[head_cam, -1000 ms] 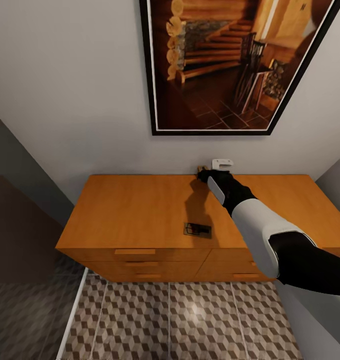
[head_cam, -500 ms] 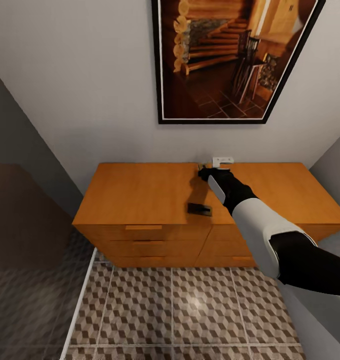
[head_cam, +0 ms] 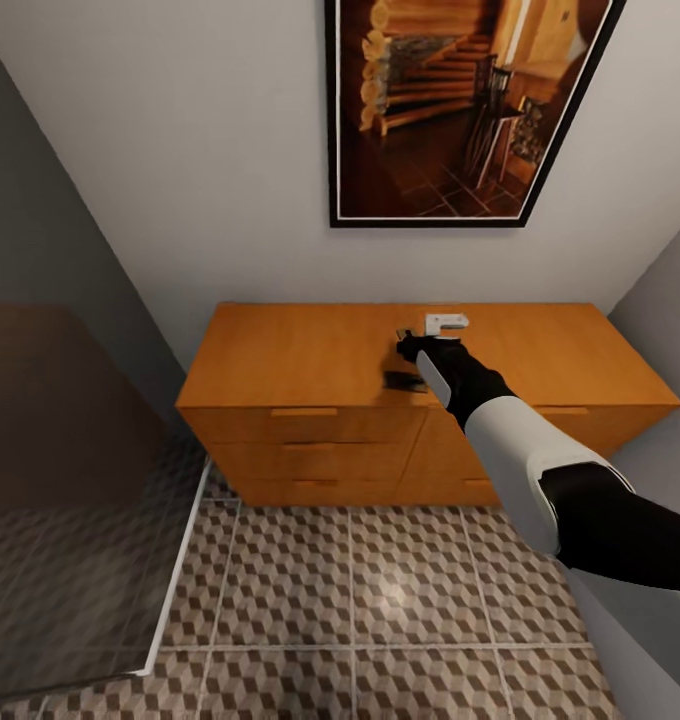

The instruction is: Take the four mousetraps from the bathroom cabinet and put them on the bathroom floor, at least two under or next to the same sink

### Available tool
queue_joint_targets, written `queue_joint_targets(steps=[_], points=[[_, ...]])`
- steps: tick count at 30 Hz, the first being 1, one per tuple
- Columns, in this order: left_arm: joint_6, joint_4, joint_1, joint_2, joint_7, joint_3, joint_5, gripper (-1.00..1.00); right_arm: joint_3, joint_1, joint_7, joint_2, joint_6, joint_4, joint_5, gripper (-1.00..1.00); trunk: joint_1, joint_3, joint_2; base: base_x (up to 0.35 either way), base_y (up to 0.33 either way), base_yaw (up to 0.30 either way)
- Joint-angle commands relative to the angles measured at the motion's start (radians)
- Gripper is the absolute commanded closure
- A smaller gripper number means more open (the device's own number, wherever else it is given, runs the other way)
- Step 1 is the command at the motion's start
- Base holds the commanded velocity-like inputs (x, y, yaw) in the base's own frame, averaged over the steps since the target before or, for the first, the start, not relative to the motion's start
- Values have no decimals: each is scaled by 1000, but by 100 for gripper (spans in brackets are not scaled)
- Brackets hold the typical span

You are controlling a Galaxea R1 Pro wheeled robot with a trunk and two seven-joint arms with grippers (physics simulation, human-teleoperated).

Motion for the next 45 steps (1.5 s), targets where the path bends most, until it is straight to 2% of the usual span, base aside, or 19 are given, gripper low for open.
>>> queue_joint_targets(steps=[1, 34, 45], points=[[-6, 3, -1, -1, 1, -8, 6, -100, 9, -1, -10, -1, 4, -1, -12, 100, 0, -2, -2, -289, 51, 0], [-6, 3, -1, -4, 1, -8, 6, -100, 9, -1, -6, -2, 3, 14, -11, 100, 0, -2, -2, -304, 4, 0], [-6, 3, -1, -4, 1, -8, 6, -100, 10, -1, -5, -2, -1, 44, -12, 100, 0, -2, -2, -307, 0, 0]])
